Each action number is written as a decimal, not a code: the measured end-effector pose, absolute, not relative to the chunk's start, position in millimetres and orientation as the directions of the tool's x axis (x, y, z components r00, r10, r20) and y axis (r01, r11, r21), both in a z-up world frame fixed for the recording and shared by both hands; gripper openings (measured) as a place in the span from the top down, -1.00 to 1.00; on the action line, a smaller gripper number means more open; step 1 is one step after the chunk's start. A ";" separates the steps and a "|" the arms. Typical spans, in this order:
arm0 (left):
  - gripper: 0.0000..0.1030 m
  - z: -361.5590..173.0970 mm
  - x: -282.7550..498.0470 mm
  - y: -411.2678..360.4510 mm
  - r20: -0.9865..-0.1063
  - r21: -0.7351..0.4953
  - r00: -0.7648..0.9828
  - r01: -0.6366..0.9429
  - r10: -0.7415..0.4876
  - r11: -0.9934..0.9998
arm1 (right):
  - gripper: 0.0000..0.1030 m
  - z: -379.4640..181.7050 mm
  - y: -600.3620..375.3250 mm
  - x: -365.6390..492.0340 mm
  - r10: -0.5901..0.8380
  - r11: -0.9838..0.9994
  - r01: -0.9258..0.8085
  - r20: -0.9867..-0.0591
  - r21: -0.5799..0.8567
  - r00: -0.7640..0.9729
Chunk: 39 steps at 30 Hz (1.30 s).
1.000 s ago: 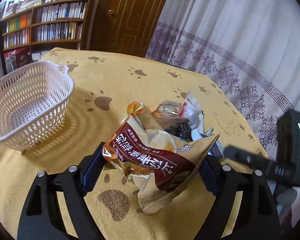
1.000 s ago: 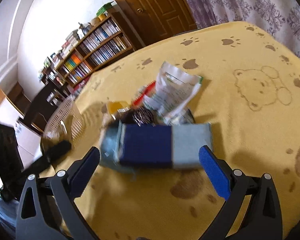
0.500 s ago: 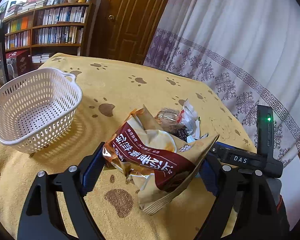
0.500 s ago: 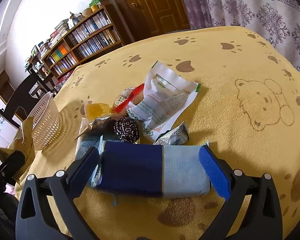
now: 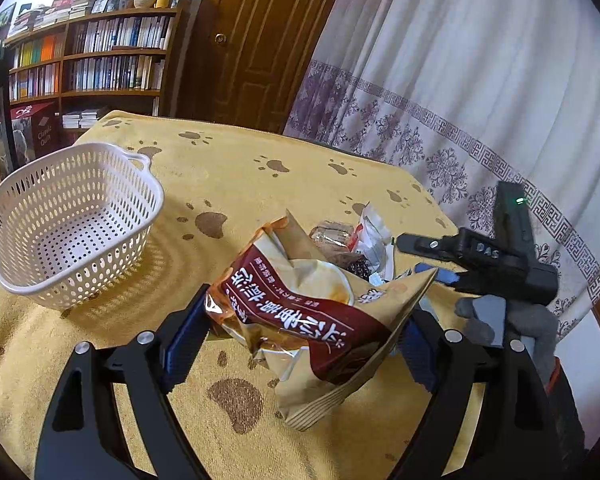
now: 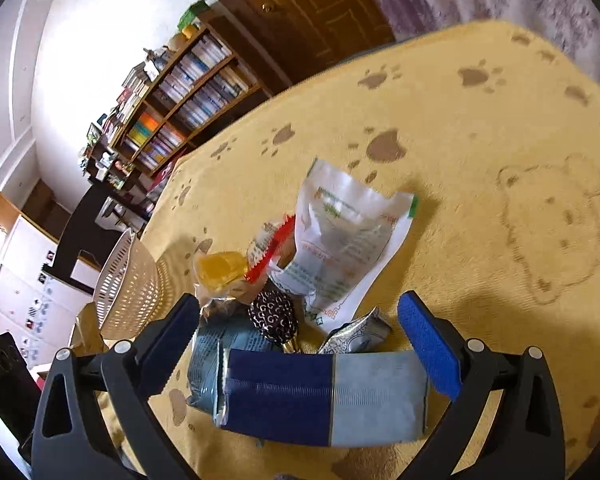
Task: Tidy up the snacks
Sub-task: 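Carry the chip bag into the white basket with the left tool while the right tool grasps the navy box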
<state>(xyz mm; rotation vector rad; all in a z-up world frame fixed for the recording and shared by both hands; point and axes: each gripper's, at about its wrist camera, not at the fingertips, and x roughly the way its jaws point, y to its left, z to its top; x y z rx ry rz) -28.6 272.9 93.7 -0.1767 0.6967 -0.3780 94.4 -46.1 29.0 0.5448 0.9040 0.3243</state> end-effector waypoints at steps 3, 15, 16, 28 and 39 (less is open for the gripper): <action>-0.66 96.1 -29.4 274.9 -0.584 -0.287 0.708 0.277 -0.397 0.917 | -0.91 16.9 -40.9 93.5 0.508 0.816 -0.059 -0.665 0.575 0.548; -0.66 106.4 -35.6 278.3 -0.567 -0.291 0.722 0.275 -0.397 0.916 | -0.91 4.6 -26.0 11.0 0.614 0.783 -0.208 -0.674 0.586 0.411; -0.66 107.0 -36.3 278.4 -0.566 -0.292 0.723 0.275 -0.397 0.916 | -0.91 2.9 -22.4 1.4 0.621 0.779 -0.225 -0.671 0.585 0.406; -0.66 118.2 -38.2 291.7 -0.546 -0.294 0.743 0.262 -0.387 0.919 | -0.56 4.5 52.2 -19.6 0.283 0.943 -0.311 -0.778 0.119 0.560; -0.66 131.3 -31.6 325.4 -0.517 -0.308 0.789 0.190 -0.331 0.932 | 0.01 15.9 31.6 -24.2 0.307 0.951 -0.225 -0.744 0.213 0.594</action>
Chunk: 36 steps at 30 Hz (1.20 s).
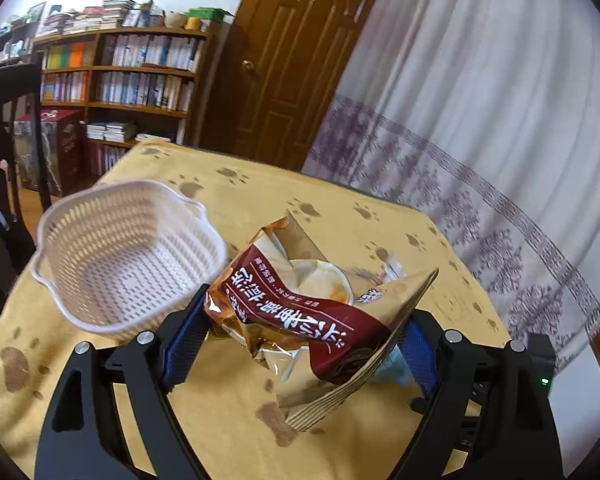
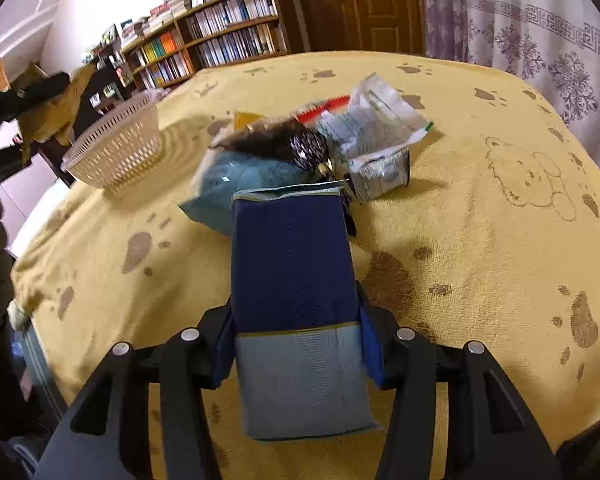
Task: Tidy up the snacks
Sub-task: 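Carry the chip bag into the white basket with the left tool while the right tool grasps the navy box, then lower the navy-and-light-blue box into the basket and open the right tool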
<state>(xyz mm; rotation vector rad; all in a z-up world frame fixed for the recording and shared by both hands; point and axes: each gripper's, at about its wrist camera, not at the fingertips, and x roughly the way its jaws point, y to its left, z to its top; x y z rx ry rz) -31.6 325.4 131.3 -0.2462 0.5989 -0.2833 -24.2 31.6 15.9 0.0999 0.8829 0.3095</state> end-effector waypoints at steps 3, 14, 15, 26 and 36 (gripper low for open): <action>-0.66 138.7 -27.1 344.5 -0.501 -0.304 0.816 0.146 -0.288 0.942 | 0.01 25.7 34.9 -32.4 0.346 0.938 -0.249 -0.722 0.242 0.599; -0.93 135.8 7.5 417.8 -0.496 -0.308 0.860 -0.048 -0.117 0.950 | 0.01 39.7 57.0 -41.3 0.426 0.904 -0.309 -0.695 0.296 0.579; -0.93 133.7 10.4 425.4 -0.495 -0.320 0.863 -0.067 -0.106 0.945 | 0.01 41.0 59.9 -40.8 0.434 0.900 -0.314 -0.692 0.303 0.577; -0.93 145.9 7.7 463.7 -0.485 -0.311 0.874 -0.183 0.009 0.933 | 0.01 67.1 113.3 -5.2 0.503 0.862 -0.382 -0.664 0.334 0.553; -0.93 171.5 -17.1 480.9 -0.425 -0.322 0.904 -0.206 0.054 0.924 | 0.01 108.3 214.3 61.4 0.578 0.807 -0.474 -0.639 0.353 0.508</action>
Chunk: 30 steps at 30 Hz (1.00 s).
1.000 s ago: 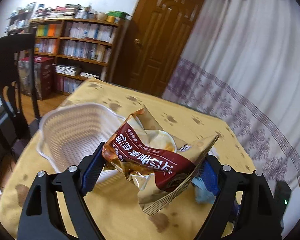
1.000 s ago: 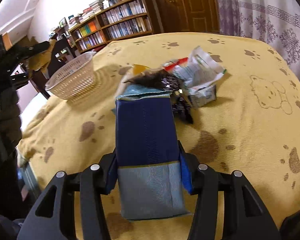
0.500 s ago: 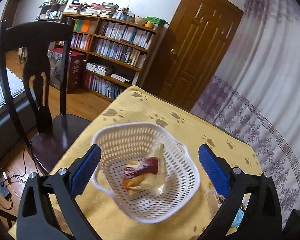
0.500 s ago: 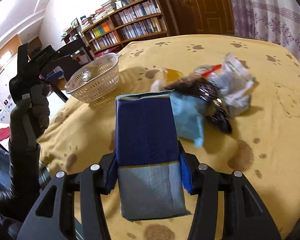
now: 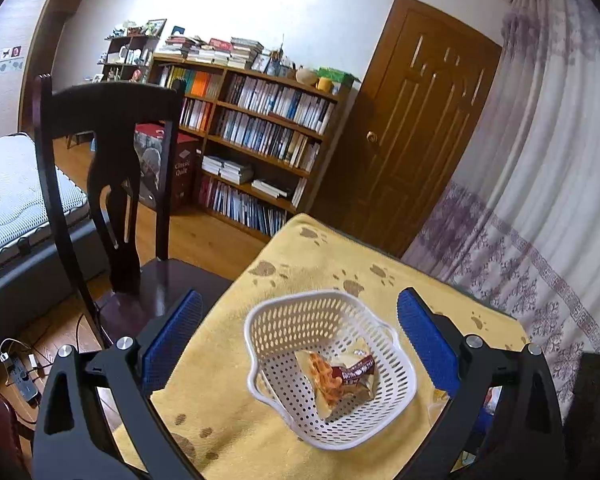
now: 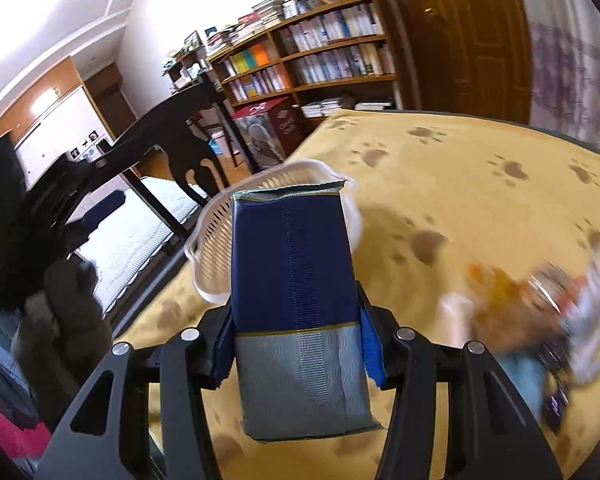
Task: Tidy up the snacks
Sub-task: 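Lower the navy-and-light-blue box into the basket and open the right tool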
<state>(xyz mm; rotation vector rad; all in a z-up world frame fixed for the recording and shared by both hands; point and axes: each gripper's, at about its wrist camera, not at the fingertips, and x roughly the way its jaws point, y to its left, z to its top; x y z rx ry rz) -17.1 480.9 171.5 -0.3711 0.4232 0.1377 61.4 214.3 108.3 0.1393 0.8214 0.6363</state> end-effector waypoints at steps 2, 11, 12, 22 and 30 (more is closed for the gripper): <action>-0.93 175.4 -22.0 484.8 -0.413 -0.328 0.909 -0.211 0.061 0.921 | 0.01 110.5 236.5 73.3 0.584 0.800 -0.484 -0.642 0.353 0.497; -0.93 186.7 -34.8 496.7 -0.373 -0.357 0.924 -0.230 0.088 0.905 | -0.03 102.9 306.9 115.1 0.581 0.796 -0.491 -0.672 0.354 0.459; -0.93 187.6 -35.8 498.9 -0.370 -0.365 0.925 -0.230 0.086 0.902 | -0.04 100.7 313.1 117.8 0.577 0.799 -0.488 -0.676 0.351 0.458; -0.93 188.3 -36.7 504.3 -0.368 -0.385 0.926 -0.233 0.083 0.893 | -0.29 90.1 304.8 114.5 0.570 0.810 -0.464 -0.668 0.359 0.479; -0.94 189.8 -37.9 498.3 -0.362 -0.376 0.929 -0.217 0.073 0.901 | -0.32 89.0 280.1 93.4 0.551 0.828 -0.439 -0.646 0.348 0.528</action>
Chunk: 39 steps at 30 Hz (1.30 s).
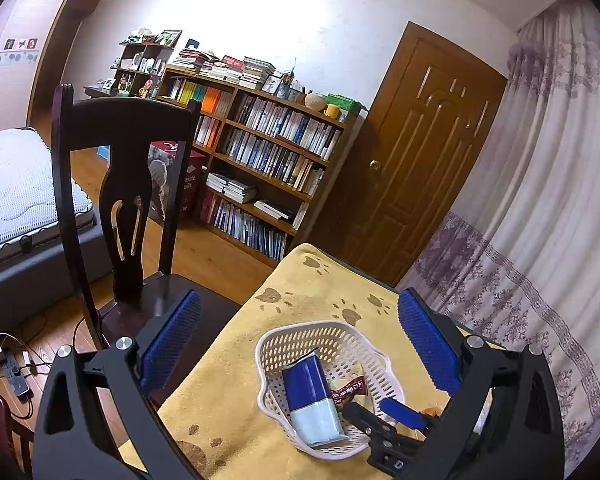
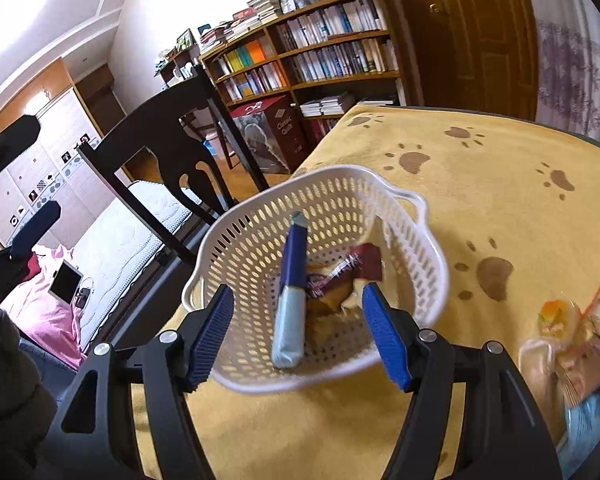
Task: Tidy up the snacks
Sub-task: 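Lower the navy-and-light-blue box into the basket and open the right tool, then grasp the light blue bag with the right tool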
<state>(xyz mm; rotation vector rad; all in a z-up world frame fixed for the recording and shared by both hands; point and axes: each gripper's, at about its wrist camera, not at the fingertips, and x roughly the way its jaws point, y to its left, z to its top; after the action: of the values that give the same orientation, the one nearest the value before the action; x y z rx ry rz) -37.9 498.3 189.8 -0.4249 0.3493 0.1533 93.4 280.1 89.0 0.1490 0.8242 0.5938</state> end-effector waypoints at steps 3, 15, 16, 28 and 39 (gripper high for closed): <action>-0.94 188.3 -36.1 495.7 -0.369 -0.371 0.927 -0.214 0.068 0.904 | -0.35 84.8 274.3 86.8 0.545 0.831 -0.445 -0.653 0.334 0.526; -0.94 188.0 -35.2 495.9 -0.377 -0.375 0.924 -0.216 0.064 0.901 | -0.35 106.1 220.6 61.7 0.519 0.852 -0.422 -0.603 0.310 0.606; -0.94 187.9 -35.2 495.5 -0.377 -0.375 0.924 -0.215 0.064 0.902 | -0.35 106.2 210.9 59.8 0.512 0.857 -0.411 -0.601 0.310 0.614; -0.94 187.7 -31.7 482.5 -0.381 -0.345 0.923 -0.187 0.045 0.920 | -0.35 81.6 103.0 44.2 0.383 0.921 -0.219 -0.640 0.323 0.666; -0.94 183.3 -27.1 460.2 -0.399 -0.309 0.917 -0.158 0.023 0.938 | -0.34 42.0 67.2 41.3 0.394 0.905 -0.127 -0.690 0.405 0.607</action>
<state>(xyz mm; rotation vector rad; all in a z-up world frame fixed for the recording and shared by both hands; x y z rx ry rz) -27.1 460.2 183.3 -0.3444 0.4022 0.0946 41.3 67.2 42.0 0.3325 0.8698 0.3076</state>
